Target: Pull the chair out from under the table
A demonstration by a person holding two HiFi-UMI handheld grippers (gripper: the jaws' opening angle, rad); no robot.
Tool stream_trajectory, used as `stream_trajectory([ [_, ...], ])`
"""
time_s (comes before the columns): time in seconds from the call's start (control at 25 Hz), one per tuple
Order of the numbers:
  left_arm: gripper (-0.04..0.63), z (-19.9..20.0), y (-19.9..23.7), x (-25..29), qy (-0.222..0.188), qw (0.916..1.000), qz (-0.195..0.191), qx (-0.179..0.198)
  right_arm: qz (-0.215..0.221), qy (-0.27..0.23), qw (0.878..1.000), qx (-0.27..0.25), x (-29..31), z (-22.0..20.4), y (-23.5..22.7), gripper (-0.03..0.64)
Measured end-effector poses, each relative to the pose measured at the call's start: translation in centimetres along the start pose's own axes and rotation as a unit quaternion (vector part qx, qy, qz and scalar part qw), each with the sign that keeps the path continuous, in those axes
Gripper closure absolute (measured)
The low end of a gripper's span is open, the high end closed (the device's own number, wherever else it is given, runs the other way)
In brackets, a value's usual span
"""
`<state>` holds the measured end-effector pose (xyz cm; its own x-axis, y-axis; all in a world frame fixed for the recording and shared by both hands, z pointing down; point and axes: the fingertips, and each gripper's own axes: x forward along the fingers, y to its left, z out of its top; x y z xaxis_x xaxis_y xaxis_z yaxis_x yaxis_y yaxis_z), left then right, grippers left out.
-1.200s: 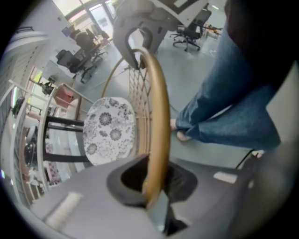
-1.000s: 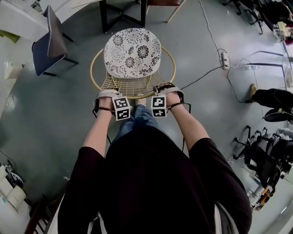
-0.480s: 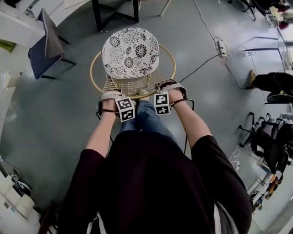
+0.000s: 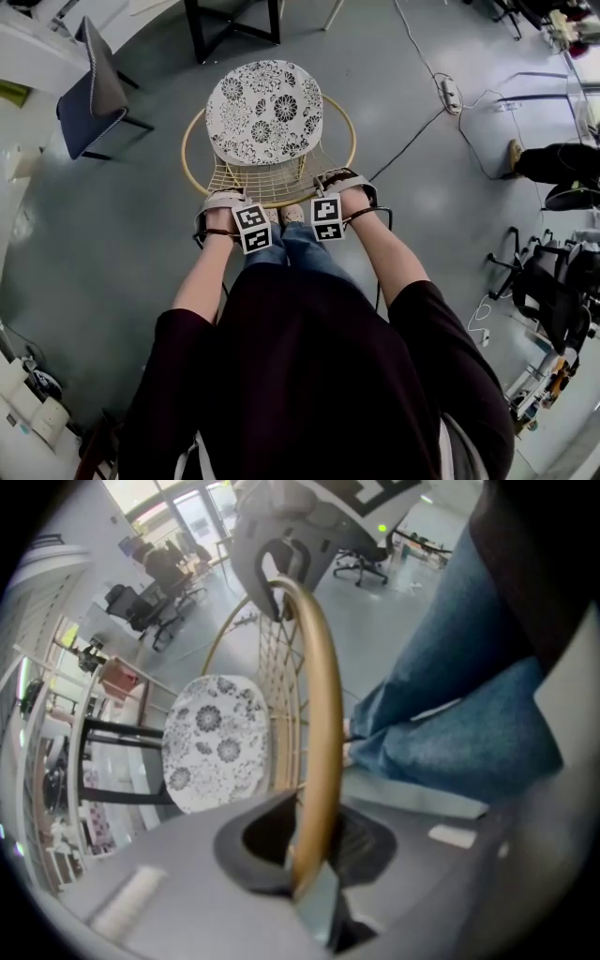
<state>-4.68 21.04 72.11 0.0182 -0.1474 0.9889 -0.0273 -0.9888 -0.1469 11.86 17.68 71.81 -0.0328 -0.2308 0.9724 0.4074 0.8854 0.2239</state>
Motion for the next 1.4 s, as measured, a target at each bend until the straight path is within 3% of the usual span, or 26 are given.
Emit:
stream_trajectory([
  [0.4,0.551,1.1,-3.4,-0.5,0.000,0.9999,-0.006,-0.016,0.002,-0.014,1.000,-0.015,-0.7,0.3,3.0,0.571],
  [0.96,0.554,1.2,-4.0,-0.6,-0.006,0.9999,-0.010,0.002,0.013,-0.028,1.000,-0.005,-0.9,0.3,3.6,0.569],
  [1.16,0.503,1.8,-3.8,-2.1,-0.075,0.9958,-0.028,-0.045,0.031,-0.069,0.997,0.017,-2.2,-0.1,3.6,0.531],
  [1.4,0.478,2.5,-3.6,-6.3,-0.177,0.9728,-0.059,-0.136,0.023,-0.134,0.985,0.105,-6.1,-0.7,2.6,0.516],
])
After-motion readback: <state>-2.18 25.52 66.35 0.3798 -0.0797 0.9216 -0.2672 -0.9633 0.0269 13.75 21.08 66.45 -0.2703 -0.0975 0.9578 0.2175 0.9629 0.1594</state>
